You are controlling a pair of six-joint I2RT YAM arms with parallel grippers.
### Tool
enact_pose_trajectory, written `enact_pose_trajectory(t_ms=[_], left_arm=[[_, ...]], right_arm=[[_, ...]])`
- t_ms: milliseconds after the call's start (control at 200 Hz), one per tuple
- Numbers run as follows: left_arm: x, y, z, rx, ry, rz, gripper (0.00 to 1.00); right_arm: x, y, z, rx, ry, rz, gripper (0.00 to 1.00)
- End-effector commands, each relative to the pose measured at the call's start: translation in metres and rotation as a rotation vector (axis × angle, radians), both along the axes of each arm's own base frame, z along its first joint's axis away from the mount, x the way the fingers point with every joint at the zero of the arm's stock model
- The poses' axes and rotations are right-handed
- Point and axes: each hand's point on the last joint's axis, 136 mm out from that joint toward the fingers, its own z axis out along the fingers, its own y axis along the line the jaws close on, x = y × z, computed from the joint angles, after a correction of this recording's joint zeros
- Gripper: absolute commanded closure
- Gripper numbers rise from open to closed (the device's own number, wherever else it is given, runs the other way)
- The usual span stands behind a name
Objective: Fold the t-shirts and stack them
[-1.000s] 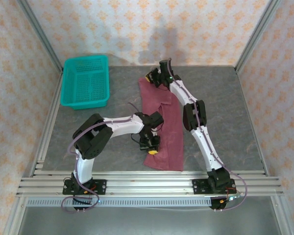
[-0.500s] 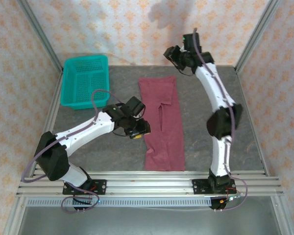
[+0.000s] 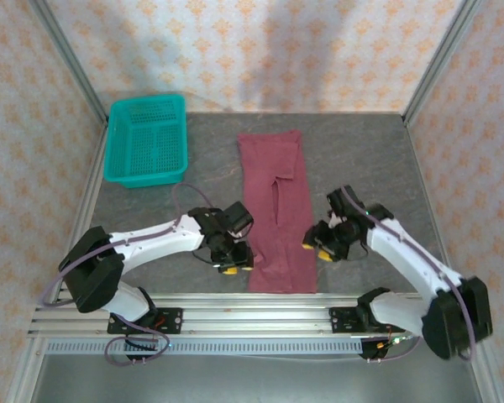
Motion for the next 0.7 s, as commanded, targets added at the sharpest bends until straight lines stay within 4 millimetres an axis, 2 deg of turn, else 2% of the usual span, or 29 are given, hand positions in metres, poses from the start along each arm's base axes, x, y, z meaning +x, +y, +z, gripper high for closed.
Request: enact_pose_trajectory(t_ms=[0, 110, 220, 445, 696], left_arm=[[-0.005, -0.021, -0.012, -0.036, 0.019, -0.028, 0.61], [-0.014, -0.022, -0.026, 0.002, 0.051, -0.046, 0.67], [-0.014, -0.023, -0.033, 0.003, 0.047, -0.035, 0.68], [-0.017, -0.032, -0.042, -0.004, 0.049, -0.038, 0.72], [-0.023, -0.036, -0.047, 0.006, 0.06, -0.047, 0.75]], right_arm=[[-0.027, -0.009, -0.005, -0.009, 0.041, -0.022, 0.48], [-0.043, -0.009, -0.015, 0.005, 0.081, -0.003, 0.48], [-0.054, -0.009, -0.025, -0.017, 0.107, 0.033, 0.49], [-0.063, 0.001, -0.042, -0.025, 0.138, 0.092, 0.53], [-0.07, -0.001, -0.056, -0.063, 0.164, 0.107, 0.55]])
